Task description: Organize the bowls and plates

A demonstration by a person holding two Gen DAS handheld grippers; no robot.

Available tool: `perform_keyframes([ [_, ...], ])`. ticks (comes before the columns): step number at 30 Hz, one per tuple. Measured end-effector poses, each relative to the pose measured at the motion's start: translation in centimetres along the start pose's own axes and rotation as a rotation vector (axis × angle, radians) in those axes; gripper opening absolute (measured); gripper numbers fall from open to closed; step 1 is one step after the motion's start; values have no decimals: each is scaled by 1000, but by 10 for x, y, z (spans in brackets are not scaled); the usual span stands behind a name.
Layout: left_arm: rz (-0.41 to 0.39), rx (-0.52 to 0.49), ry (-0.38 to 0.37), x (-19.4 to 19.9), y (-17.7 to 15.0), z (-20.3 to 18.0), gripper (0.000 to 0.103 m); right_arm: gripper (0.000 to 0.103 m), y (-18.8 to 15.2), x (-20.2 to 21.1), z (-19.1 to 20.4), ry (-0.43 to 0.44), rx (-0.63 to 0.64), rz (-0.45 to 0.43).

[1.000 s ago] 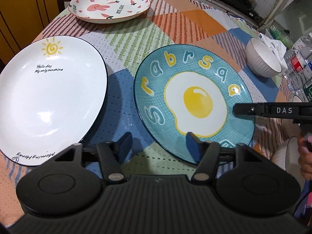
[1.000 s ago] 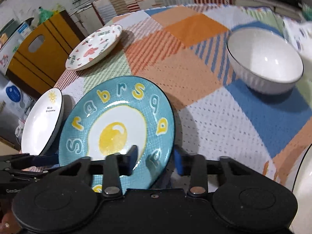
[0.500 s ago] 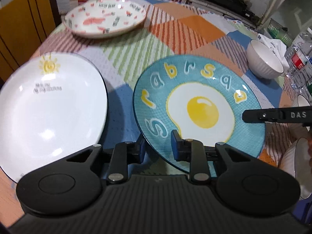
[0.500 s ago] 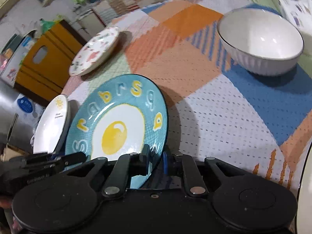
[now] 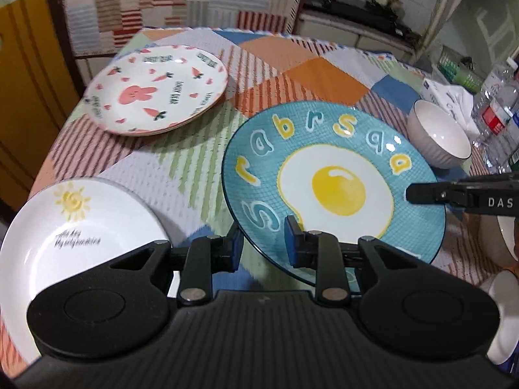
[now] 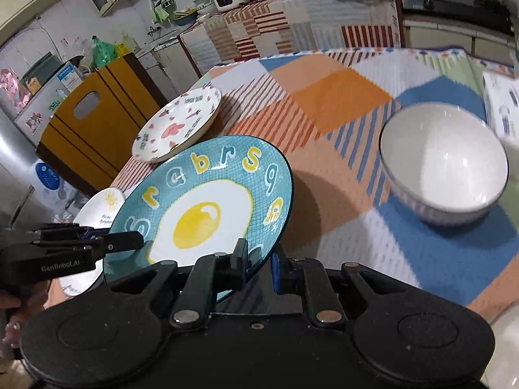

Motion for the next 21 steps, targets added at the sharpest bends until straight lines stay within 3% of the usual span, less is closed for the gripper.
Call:
perform_keyframes([
  [17, 53, -2, 12, -51, 25, -9, 25, 21, 19, -38, -27, -113, 47, 2],
  [21, 74, -13, 29, -57, 20, -12, 26, 24, 19, -48, -23, -164, 39, 61],
])
Point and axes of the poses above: each gripper's, at about its wrist camera, not at the fingertips, and x roughly against the way its jaws point, z to its left, y to its top, the point moved 1 cm from there along -x, roughly the way its jaws point, and after that the axes turned 15 degrees about x, right-handed, at the moved point
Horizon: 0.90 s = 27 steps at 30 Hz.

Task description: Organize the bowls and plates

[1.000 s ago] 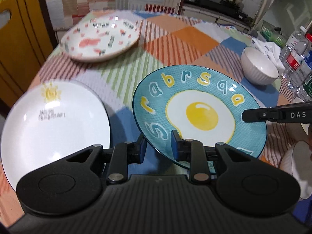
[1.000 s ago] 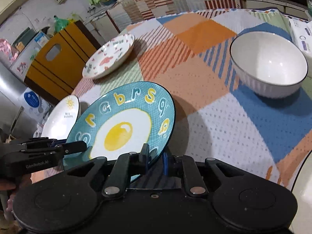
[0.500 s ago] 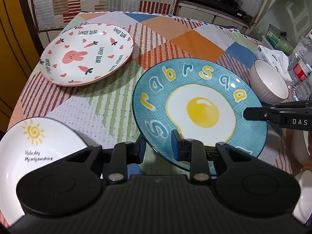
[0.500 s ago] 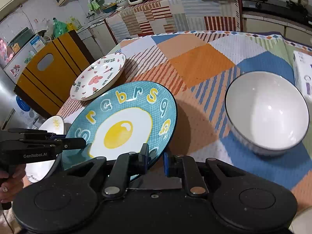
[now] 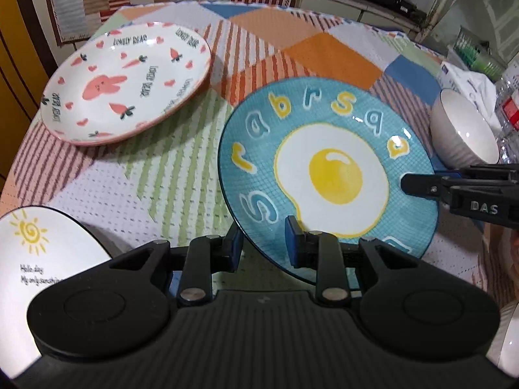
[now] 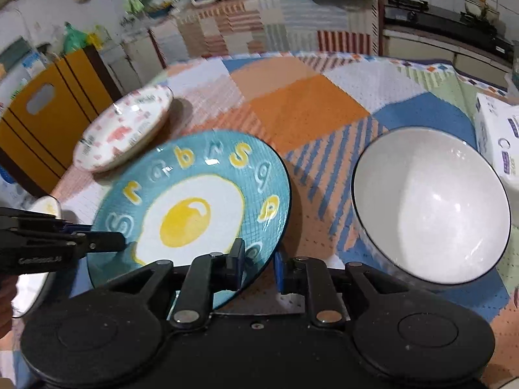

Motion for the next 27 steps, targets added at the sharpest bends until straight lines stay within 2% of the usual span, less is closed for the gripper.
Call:
perform_keyframes([
  [4, 20, 42, -2, -3, 9, 5, 26, 26, 2, -6, 2, -29, -42, 17],
  [7, 25, 7, 15, 0, 10, 2, 26, 28, 5, -6, 6, -52, -60, 40],
  [10, -12, -65, 52, 14, 10, 0, 26, 29, 7, 1, 20, -123, 5, 43],
  [12, -5, -90, 50, 25, 12, 4, 26, 34, 7, 9, 30, -160, 75, 44],
  [17, 5, -167, 34, 59, 7, 17, 27, 45, 3, 48, 56, -174, 195, -28],
  [24, 0, -311, 30, 116, -4, 42, 38, 58, 5, 110, 102, -139, 306, -179],
  [27, 12, -348, 6, 139, -8, 58, 41, 68, 10, 126, 125, -126, 350, -241],
])
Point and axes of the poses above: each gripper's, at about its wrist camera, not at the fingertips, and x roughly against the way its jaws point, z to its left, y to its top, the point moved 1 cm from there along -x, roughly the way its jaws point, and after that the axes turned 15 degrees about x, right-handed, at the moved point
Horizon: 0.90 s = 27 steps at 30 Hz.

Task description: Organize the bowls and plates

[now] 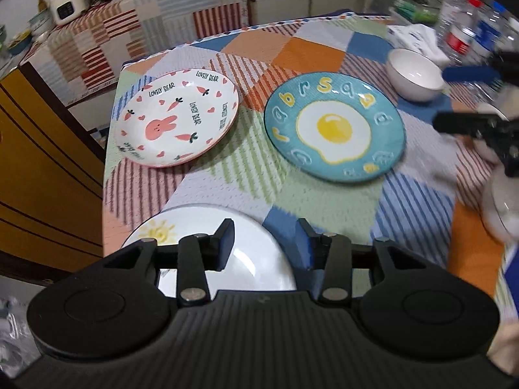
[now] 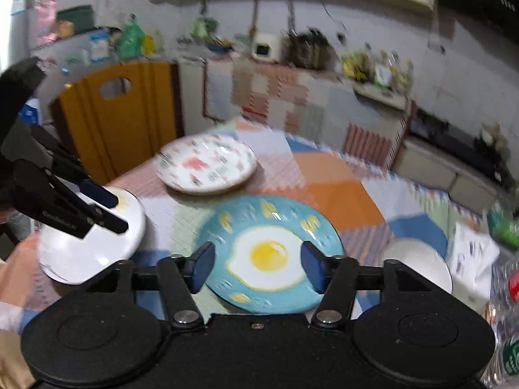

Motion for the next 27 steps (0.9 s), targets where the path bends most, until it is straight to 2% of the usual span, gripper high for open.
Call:
perform_keyframes([
  [4, -2, -12, -24, 29, -16, 22, 44, 70, 24, 11, 19, 7, 10, -57],
  [6, -13, -8, -29, 38, -24, 32, 53, 70, 37, 12, 27, 48, -11, -70],
  [10, -36, 2, -34, 49, -41, 57, 60, 84, 52, 5, 43, 117, -105, -90],
  [12, -43, 42, -70, 51, -49, 73, 66, 84, 53, -3, 53, 131, -137, -100],
  [15, -37, 94, -101, 49, -58, 95, 67, 84, 50, -21, 71, 158, -157, -68],
  [19, -16, 135, -76, 36, -69, 120, 68, 84, 37, -39, 95, 189, -136, -56],
  [21, -8, 152, -69, 28, -74, 130, 68, 80, 29, -48, 106, 214, -123, -62],
  [27, 26, 110, 23, 1, -89, 138, 68, 74, 4, -70, 137, 247, -44, -42],
])
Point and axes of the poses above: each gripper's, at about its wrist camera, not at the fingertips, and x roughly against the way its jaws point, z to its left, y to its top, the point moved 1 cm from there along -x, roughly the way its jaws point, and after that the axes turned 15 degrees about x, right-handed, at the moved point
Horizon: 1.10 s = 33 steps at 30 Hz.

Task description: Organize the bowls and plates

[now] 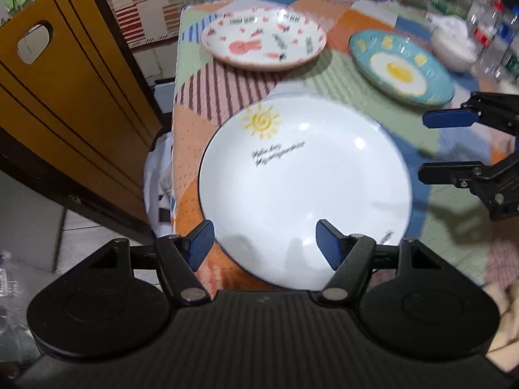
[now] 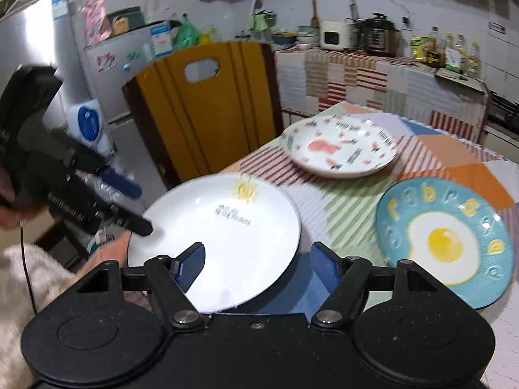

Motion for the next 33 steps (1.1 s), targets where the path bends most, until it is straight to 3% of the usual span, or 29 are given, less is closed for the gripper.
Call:
perform_keyframes([
  [6, 11, -14, 59, -15, -6, 5, 68, 72, -17, -22, 14, 21, 11, 39],
  [10, 17, 15, 42, -22, -9, 11, 68, 69, -19, -32, 13, 40, -50, 59],
  [19, -7, -4, 82, -32, -16, 3, 59, 39, -23, -46, -4, 60, -189, 95],
  [20, -4, 6, 74, -31, -15, 3, 52, 36, -25, -46, -5, 71, -206, 95],
  [21, -3, 15, 70, -31, -15, 2, 51, 33, -27, -45, -5, 86, -222, 100],
  [25, -13, 52, 74, -32, -14, 4, 46, 30, -30, -49, -5, 101, -262, 101],
  [29, -13, 168, 13, -35, -12, 17, 40, 26, -28, -60, -13, 83, -305, 101],
  [33, -54, 140, 22, -29, -20, 4, 39, 23, -26, -63, -26, 122, -337, 129],
])
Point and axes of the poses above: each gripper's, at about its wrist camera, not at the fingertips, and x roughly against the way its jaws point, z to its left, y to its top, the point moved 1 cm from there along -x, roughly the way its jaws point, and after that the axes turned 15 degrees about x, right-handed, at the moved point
